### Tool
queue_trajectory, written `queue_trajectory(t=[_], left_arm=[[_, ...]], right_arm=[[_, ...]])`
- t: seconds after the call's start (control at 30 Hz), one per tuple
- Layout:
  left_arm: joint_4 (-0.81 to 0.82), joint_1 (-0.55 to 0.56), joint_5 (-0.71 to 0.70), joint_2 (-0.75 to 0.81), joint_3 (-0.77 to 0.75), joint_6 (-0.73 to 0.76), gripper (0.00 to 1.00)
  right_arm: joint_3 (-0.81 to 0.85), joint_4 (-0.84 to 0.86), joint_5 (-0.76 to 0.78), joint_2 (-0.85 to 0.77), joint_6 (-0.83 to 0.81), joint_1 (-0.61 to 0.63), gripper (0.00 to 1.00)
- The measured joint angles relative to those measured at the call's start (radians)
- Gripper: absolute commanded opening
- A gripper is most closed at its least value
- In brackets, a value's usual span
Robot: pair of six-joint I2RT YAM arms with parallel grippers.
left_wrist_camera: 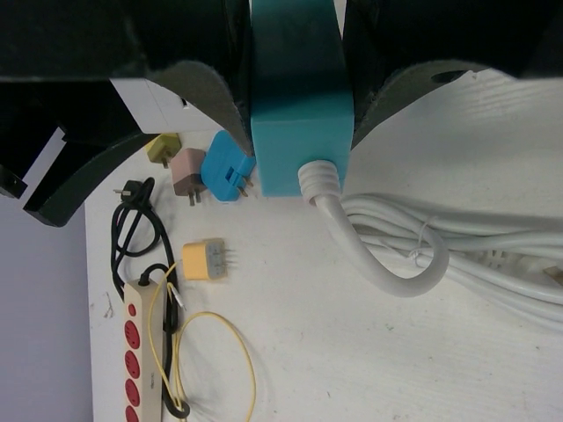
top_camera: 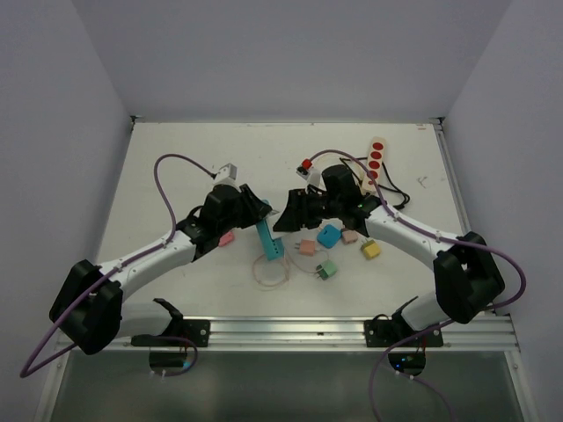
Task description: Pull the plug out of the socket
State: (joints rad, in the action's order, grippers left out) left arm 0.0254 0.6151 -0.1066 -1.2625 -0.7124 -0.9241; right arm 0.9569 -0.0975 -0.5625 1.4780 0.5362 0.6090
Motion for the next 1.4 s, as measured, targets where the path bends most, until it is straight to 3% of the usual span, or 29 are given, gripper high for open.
queue_trajectory(t=[0.27,0.43,0.67,0.83,1.03,1.23,1.4], left_arm=[[0.032,-0.019,0.033,-0.004,0.0,0.0,0.0],[-0.022,-0.011,-0.009,-0.061,-0.071,0.0,0.0],[-0.111,0.001,-0.063,-0.1,-0.13,0.0,0.0],[-0.11,-0.004,-0.075,-0.096,-0.117,0.015,0.0],[-0.171,-0.151,-0.12,-0.067,0.011,0.083,0.0],[-0.161,-0.164,-0.099,-0.048,0.025,0.109,0.0],[-0.145,-0.167,-0.037,-0.034,0.001,0.109,0.0]], right_arm=[[0.042,-0.055,0.001,0.0,-0.042,-0.005,0.0],[0.145,-0.178,0.159,0.026,-0.077,0.051,0.0],[0.167,-0.209,0.232,0.04,-0.078,0.075,0.0],[0.087,-0.123,0.105,0.01,-0.053,-0.008,0.0],[0.024,-0.135,0.067,-0.045,-0.058,-0.204,0.0],[0.036,-0.176,0.054,-0.045,-0.083,-0.182,0.0],[0.037,-0.23,0.143,-0.057,-0.107,-0.189,0.0]])
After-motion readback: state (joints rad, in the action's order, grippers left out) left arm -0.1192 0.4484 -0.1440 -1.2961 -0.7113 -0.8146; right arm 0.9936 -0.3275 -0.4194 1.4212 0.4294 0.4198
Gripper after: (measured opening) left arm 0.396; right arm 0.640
